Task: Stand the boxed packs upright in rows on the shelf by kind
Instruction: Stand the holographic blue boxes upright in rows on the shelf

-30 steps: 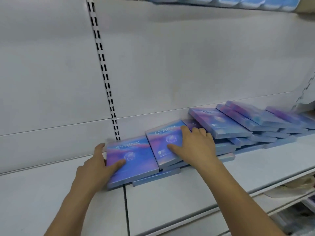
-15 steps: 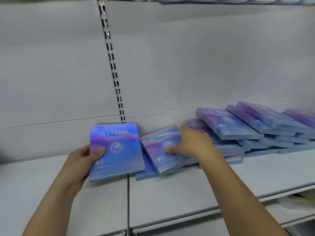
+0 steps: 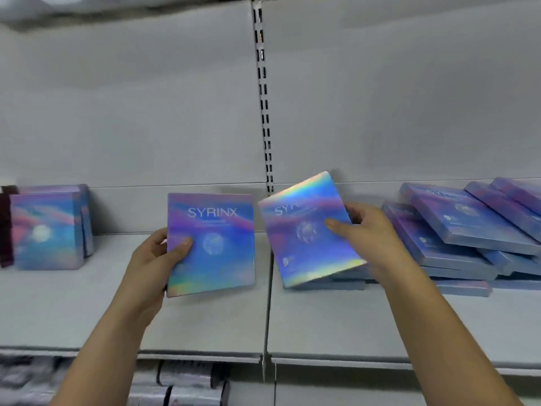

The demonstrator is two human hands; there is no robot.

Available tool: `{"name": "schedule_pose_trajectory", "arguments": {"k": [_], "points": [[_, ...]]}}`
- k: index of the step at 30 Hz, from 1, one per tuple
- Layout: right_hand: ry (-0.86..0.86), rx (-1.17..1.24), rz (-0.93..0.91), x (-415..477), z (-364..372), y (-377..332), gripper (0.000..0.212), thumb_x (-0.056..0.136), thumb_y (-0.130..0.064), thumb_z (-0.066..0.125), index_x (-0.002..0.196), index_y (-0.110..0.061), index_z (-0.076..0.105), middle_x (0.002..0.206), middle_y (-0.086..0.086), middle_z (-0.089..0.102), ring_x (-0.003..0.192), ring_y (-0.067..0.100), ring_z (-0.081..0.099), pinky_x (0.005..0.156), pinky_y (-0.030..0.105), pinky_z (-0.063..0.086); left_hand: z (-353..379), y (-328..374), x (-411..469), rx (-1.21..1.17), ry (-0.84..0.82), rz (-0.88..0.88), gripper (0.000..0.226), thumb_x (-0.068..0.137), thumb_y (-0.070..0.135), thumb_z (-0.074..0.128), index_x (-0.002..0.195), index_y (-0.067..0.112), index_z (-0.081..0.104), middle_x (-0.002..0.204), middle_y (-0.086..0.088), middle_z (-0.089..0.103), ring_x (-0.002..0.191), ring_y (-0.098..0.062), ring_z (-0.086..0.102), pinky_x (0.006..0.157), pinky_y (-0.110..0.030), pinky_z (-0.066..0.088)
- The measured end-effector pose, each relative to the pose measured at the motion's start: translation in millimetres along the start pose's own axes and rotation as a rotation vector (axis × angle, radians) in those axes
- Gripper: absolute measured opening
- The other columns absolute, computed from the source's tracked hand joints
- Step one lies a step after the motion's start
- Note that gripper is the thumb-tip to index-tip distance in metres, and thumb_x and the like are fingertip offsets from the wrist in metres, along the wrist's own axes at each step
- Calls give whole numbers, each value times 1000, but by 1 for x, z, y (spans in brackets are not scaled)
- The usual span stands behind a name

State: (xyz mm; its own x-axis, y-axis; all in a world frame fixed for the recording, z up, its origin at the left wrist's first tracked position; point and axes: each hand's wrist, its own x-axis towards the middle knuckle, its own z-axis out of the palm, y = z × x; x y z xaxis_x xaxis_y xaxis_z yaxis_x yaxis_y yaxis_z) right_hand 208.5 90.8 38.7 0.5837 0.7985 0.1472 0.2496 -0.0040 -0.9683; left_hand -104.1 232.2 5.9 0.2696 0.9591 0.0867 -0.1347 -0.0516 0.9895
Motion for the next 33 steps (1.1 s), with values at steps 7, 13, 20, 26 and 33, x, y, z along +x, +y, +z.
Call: {"name": "schedule_pose_trajectory", "arguments": {"k": [7, 13, 20, 26, 33], "points": [[-95, 343, 111, -14, 59, -4, 28, 89, 4, 70, 115, -6, 70, 105, 11, 79, 92, 29, 75, 82, 42, 59, -73, 14, -16, -52, 122, 68, 24, 96, 11, 62, 117, 2, 68, 106, -9, 80, 87, -18, 78, 74, -35, 65], [-128, 349, 89, -19, 135, -7, 25, 89, -3, 73, 110, -17, 73, 100, -1, 81, 85, 19, 77, 82, 44, 53, -150, 13, -12, -97, 157, 78, 30, 97, 11, 60, 126, 6, 67, 120, -10, 76, 99, -20, 76, 83, -35, 63], [-69, 437, 104, -39, 237, -11, 27, 91, 1, 67, 105, -18, 78, 106, 5, 80, 87, 19, 78, 62, 29, 61, -269, 3, 27, -170, 63, 58, 29, 89, 20, 68, 117, 15, 73, 121, -8, 76, 102, -23, 76, 74, -33, 64], [21, 456, 135, -68, 312, -26, 30, 90, 3, 67, 116, -12, 73, 109, 7, 79, 89, 21, 78, 61, 27, 60, -346, -12, 56, -222, 10, 10, 32, 85, 25, 70, 116, 20, 76, 122, -10, 76, 106, -25, 75, 76, -32, 63], [15, 467, 137, -84, 367, -45, 30, 92, 5, 64, 119, -8, 70, 108, 9, 79, 93, 27, 77, 68, 33, 64, -380, -6, 63, -211, 29, 17, 30, 85, 27, 70, 113, 21, 78, 115, -8, 78, 96, -20, 78, 71, -28, 63]]}}
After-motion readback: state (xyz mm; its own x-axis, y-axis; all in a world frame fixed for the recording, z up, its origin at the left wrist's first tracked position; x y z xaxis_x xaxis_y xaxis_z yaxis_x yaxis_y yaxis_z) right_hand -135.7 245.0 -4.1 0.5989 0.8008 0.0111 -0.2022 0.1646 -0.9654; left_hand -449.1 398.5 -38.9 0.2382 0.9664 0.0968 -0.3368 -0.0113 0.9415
